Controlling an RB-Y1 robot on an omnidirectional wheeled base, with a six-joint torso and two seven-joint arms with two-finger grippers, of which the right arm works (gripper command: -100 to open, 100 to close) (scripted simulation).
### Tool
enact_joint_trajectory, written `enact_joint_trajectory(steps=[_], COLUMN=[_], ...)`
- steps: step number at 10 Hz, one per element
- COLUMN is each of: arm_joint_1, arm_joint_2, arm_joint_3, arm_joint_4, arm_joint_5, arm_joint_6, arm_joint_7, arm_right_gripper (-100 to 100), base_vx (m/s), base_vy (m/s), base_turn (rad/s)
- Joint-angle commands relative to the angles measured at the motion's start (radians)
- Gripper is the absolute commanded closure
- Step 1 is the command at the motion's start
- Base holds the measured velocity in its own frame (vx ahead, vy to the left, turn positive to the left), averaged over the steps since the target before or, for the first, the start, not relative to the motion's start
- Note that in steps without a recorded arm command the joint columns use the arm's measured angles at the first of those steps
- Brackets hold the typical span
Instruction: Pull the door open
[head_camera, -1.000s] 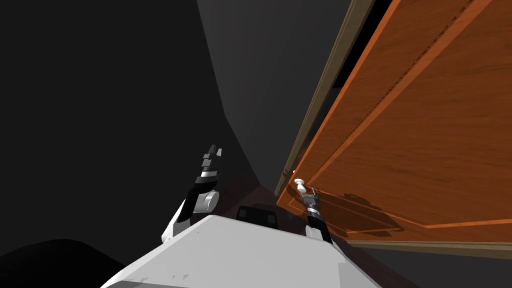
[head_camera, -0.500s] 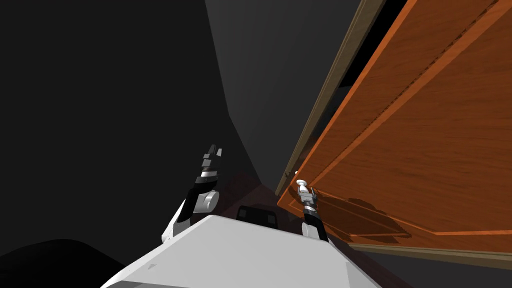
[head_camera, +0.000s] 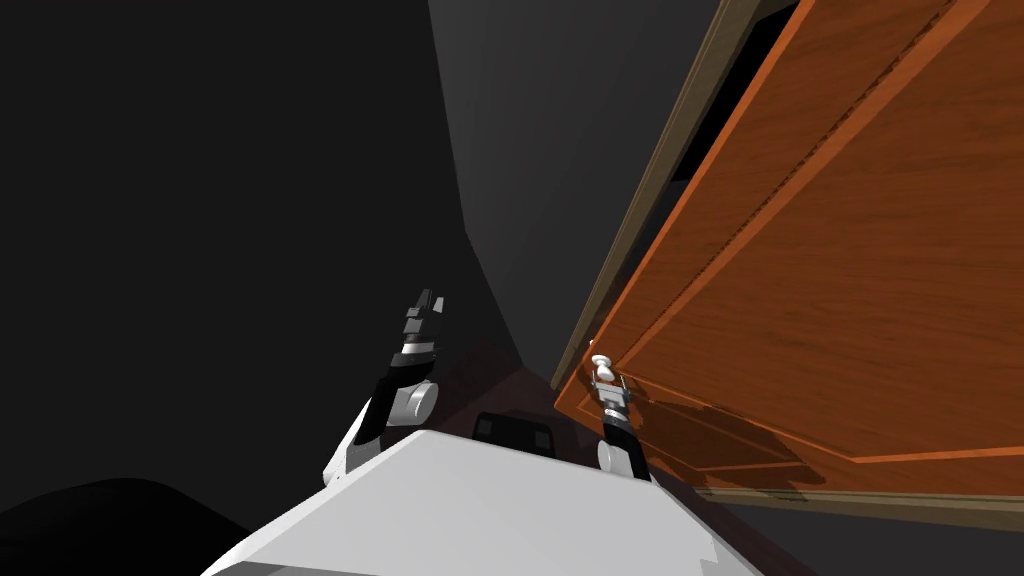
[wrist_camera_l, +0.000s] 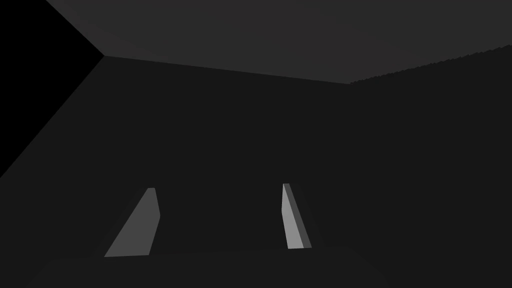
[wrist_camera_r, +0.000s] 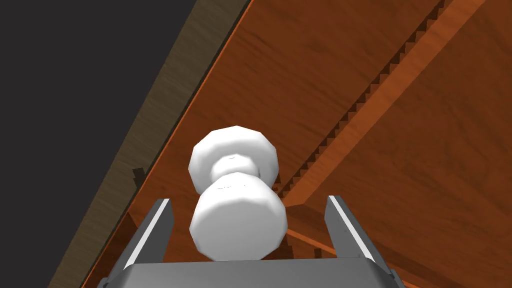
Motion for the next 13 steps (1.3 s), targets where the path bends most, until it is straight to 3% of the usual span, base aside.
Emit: enact_joint_trajectory(steps=[1,13], arm_joint_1=[0.001,0.009], arm_joint_2=[0.012,0.066], arm_joint_3=[0.009,0.050], arm_joint_4=[-0.013,-0.078], arm_joint_5=[-0.029,-0.161], arm_joint_6=[0.009,0.051], arm_joint_7=[-0.050,-0.352], arm_right_gripper=[-100,-100], base_vx=[-0.079,-0.073], base_vy=[-0.027,-0.014], base_turn=[0.069,0.044])
